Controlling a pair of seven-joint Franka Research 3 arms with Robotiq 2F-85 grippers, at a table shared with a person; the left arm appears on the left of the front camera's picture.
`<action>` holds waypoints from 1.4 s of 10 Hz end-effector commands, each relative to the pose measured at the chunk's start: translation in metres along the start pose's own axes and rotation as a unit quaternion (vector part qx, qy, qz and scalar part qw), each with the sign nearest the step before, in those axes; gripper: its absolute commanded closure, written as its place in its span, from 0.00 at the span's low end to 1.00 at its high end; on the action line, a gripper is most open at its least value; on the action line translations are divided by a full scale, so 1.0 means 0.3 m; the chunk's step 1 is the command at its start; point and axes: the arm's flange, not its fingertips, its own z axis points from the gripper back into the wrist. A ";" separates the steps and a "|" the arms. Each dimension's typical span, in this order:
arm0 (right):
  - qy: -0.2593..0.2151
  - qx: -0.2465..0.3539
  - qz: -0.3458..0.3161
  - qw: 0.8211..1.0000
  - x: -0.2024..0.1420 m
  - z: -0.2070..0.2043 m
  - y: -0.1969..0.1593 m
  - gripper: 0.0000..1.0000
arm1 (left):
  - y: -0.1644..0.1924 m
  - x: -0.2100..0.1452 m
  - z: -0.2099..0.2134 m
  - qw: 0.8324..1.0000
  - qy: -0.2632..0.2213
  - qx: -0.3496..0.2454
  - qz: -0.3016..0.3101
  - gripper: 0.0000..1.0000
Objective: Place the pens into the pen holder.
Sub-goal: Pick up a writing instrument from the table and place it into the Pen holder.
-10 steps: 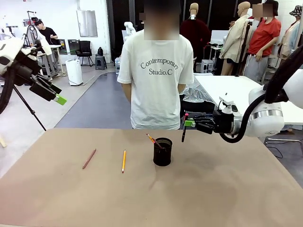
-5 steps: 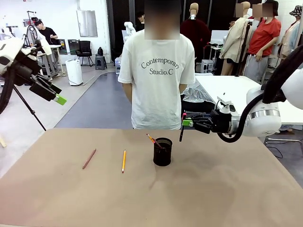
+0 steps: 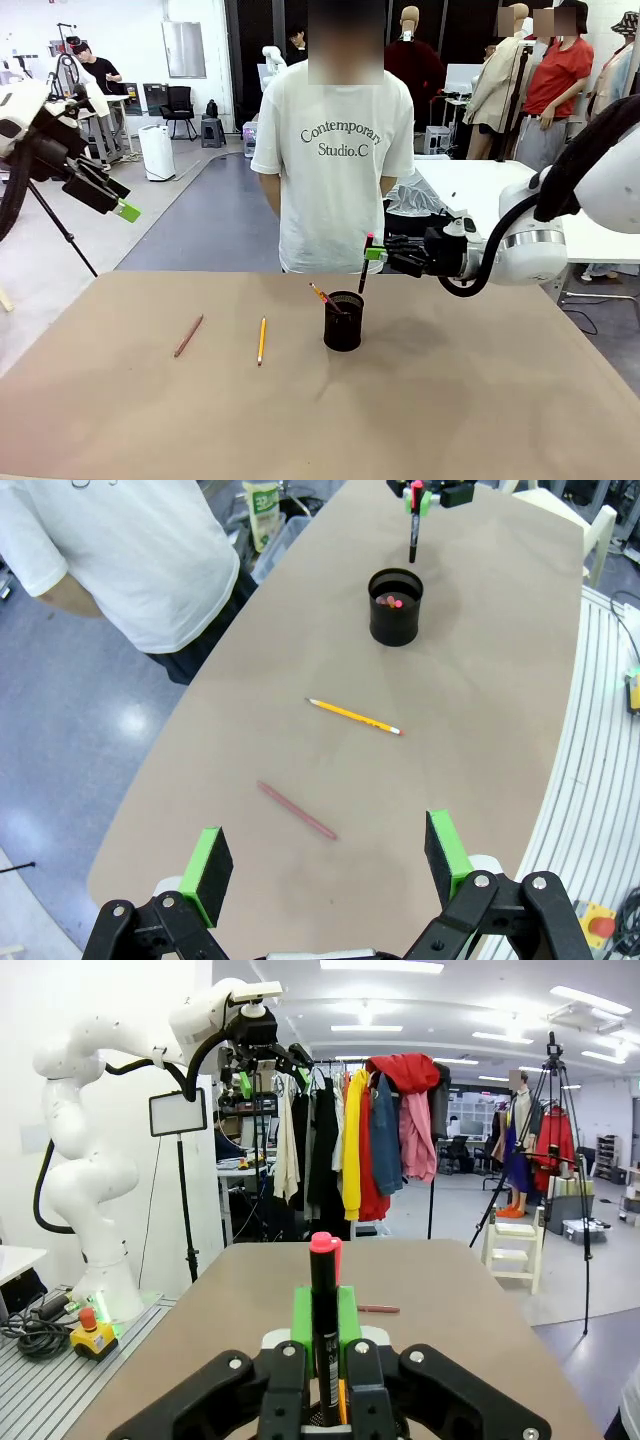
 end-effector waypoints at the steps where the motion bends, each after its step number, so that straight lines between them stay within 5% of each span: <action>1: -0.004 -0.007 0.002 1.000 -0.017 -0.036 -0.049 1.00 | 0.000 -0.003 0.003 1.000 -0.003 -0.002 -0.004 0.00; 9: 0.018 0.001 0.012 1.000 -0.118 -0.059 -0.053 0.97 | 0.000 -0.003 0.003 1.000 -0.003 -0.002 -0.004 0.00; 14: 0.026 0.010 0.012 1.000 -0.118 -0.053 -0.049 0.06 | 0.000 -0.003 0.003 1.000 -0.003 -0.002 -0.004 0.00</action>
